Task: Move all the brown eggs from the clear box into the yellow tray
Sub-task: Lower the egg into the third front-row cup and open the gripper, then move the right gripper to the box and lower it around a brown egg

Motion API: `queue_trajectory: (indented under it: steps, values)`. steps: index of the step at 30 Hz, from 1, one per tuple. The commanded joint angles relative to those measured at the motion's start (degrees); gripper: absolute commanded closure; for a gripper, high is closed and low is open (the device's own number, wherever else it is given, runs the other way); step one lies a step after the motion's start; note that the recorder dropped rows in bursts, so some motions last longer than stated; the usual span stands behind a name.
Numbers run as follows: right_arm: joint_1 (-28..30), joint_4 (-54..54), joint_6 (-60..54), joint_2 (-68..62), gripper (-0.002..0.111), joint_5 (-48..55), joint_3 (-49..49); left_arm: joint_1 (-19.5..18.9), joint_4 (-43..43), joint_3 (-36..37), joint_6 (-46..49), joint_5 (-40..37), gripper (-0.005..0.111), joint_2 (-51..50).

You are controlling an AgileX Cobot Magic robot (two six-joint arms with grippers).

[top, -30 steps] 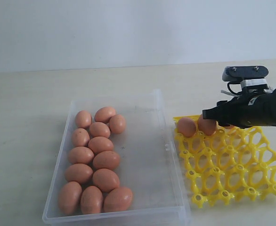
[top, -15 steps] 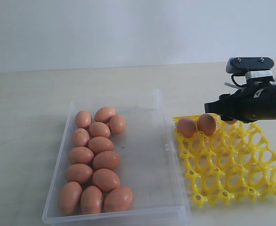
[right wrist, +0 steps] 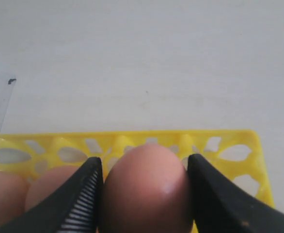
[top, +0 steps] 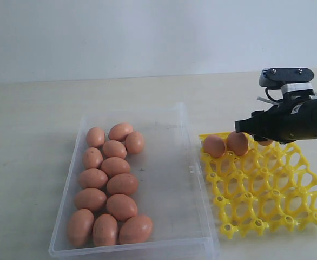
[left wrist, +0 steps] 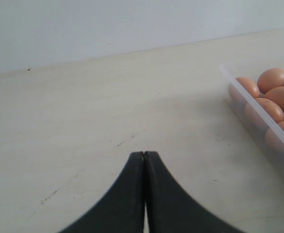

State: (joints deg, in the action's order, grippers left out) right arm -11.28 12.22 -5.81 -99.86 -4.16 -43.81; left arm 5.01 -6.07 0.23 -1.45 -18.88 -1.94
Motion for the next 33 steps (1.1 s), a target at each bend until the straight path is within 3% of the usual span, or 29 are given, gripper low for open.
queue_trajectory:
  steps: [1, 12, 23, 25, 28, 31, 33]
  values:
    - [-0.1, -0.2, -0.1, -0.1, 0.059, -0.9, 0.0, 0.2, 0.1, -0.2, -0.2, 0.8, 0.107, 0.0]
    - [-0.1, -0.3, -0.1, -1.0, 0.052, -1.3, 0.0, 0.2, 0.1, -0.2, -0.2, 0.8, 0.107, 0.0]
    - [-1.2, 0.0, 1.1, 1.9, 0.052, -0.3, -0.1, 0.2, 0.1, -0.2, -0.2, 0.8, 0.107, 0.0]
    - [-4.2, 0.9, 1.2, 4.2, 0.057, 5.6, -2.5, 0.2, 0.1, -0.2, -0.2, 0.8, 0.107, 0.0]
    - [-13.1, 1.8, -4.4, 5.1, 0.075, 24.9, -11.3, 0.2, 0.1, -0.2, -0.2, 0.8, 0.107, 0.0]
    - [-21.7, 10.3, -16.0, 2.9, 0.105, 40.2, -19.0, 0.2, 0.1, -0.2, -0.2, 0.8, 0.107, 0.0]
    - [-25.9, 10.7, -17.0, -0.1, 0.108, 47.2, -23.1, 0.2, 0.1, -0.2, -0.2, 0.8, 0.107, 0.0]
